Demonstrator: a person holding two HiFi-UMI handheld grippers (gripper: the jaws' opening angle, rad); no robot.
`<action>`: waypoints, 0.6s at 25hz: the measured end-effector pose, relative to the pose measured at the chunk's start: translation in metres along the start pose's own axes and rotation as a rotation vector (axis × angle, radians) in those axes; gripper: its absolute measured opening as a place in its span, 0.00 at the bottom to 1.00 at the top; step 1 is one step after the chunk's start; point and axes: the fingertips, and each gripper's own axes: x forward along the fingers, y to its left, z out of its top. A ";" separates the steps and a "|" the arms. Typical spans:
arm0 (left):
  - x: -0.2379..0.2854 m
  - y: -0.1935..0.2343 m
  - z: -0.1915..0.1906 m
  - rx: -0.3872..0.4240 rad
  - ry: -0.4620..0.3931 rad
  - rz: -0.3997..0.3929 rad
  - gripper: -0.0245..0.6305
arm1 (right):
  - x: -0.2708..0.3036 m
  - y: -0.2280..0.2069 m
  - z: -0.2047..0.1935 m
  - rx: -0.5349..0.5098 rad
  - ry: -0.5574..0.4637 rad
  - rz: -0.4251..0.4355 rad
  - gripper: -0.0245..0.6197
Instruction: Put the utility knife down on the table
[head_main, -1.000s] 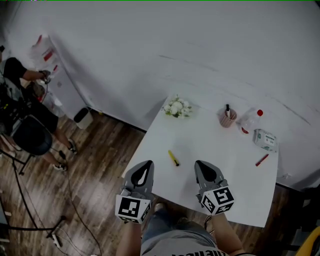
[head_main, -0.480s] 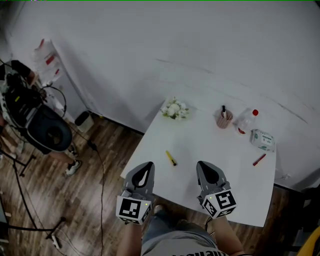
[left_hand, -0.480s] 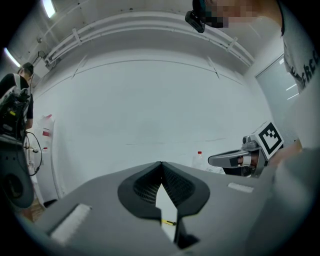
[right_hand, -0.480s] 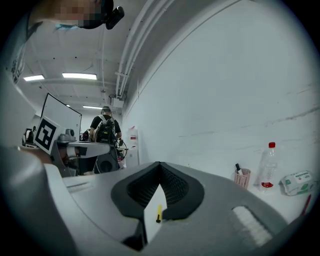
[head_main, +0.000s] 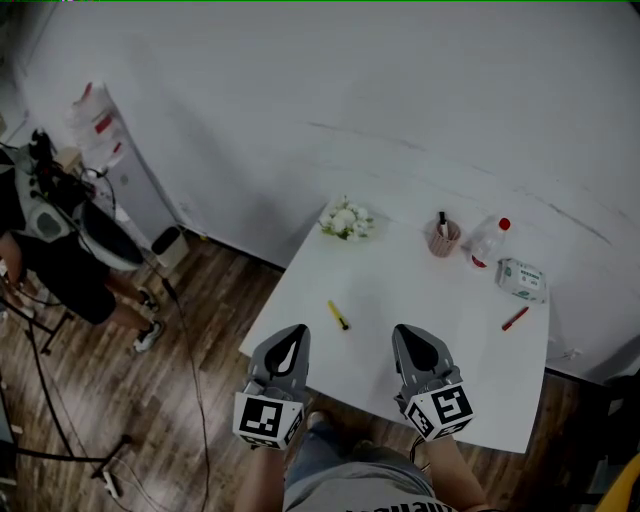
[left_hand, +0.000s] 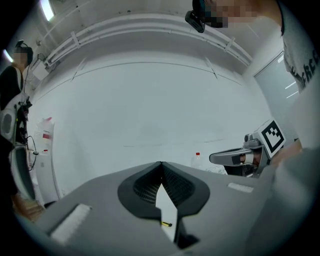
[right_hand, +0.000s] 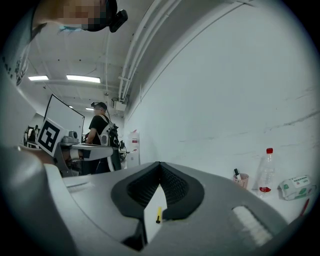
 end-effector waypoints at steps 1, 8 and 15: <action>-0.001 -0.001 0.000 0.001 -0.002 0.000 0.05 | -0.002 0.001 0.000 -0.001 -0.003 0.003 0.04; -0.004 -0.010 0.001 0.005 -0.005 0.003 0.05 | -0.011 0.002 0.005 -0.004 -0.019 0.017 0.04; -0.006 -0.017 0.005 0.007 -0.005 0.012 0.05 | -0.018 0.001 0.006 -0.012 -0.027 0.023 0.04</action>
